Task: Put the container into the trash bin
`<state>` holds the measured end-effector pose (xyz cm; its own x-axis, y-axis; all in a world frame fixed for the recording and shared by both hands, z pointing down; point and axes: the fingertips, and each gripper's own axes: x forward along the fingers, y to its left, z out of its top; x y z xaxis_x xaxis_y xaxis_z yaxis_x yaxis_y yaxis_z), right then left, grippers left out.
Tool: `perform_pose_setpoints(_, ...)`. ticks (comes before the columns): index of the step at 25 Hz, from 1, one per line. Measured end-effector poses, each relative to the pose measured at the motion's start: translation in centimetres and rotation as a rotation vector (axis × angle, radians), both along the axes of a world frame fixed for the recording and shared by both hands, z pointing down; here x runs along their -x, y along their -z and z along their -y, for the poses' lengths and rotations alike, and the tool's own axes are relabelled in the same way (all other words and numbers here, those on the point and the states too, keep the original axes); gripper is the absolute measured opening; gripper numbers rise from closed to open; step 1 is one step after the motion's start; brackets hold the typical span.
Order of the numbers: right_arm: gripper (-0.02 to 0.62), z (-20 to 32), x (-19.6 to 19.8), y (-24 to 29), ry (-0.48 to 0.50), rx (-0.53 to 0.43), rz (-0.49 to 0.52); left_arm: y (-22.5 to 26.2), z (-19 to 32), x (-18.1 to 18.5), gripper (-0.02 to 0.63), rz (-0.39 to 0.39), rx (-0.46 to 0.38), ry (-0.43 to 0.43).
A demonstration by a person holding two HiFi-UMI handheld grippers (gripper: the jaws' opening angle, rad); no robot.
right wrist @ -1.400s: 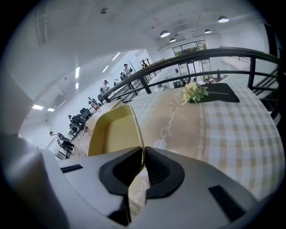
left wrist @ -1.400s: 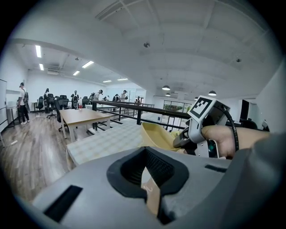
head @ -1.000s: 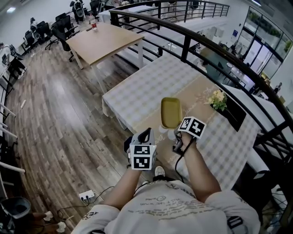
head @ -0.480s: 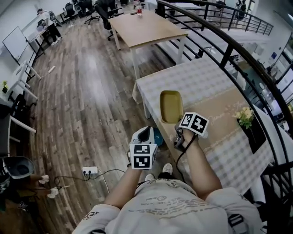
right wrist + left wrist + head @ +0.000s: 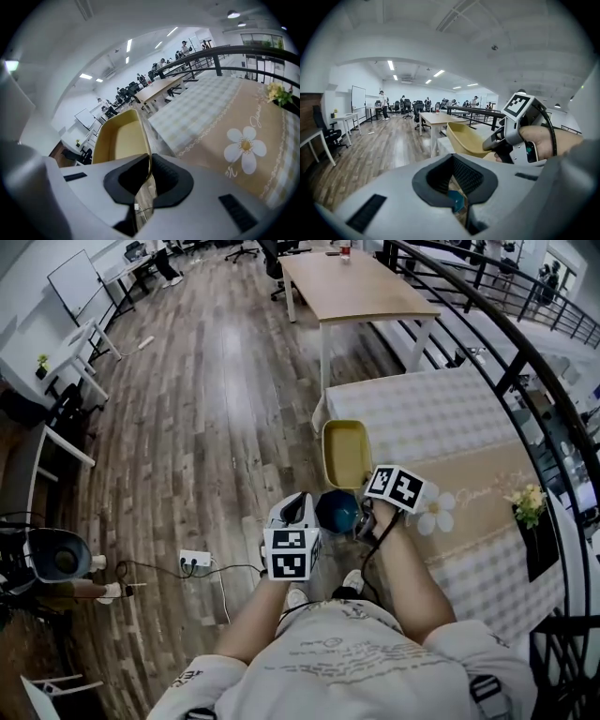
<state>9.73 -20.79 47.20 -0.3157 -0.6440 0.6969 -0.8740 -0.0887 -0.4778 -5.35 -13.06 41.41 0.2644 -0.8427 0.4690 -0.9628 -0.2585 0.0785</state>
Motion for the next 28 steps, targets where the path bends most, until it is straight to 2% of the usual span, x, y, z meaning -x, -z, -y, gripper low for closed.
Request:
perform_pose_setpoints(10,0.025,-0.2,4.0,-3.8,0.04,0.066,-0.031,-2.7,-0.4,3.6,0.005,-0.021,0.043,0.038)
perform_pose_setpoints(17,0.025,-0.3,5.0,-9.3,0.024,0.136,-0.064,-6.5,0.3,4.8,0.005,-0.045,0.126,0.043)
perform_pose_setpoints(23,0.025,-1.6,6.4,-17.2,0.013,0.237,-0.088,-13.1,0.4,6.2,0.005,-0.089,0.236,0.053)
perform_pose_setpoints(28,0.025,-2.1,6.5,-25.2,-0.071,0.293,-0.085,-20.6,1.3,6.6,0.005,-0.101,0.322,0.032)
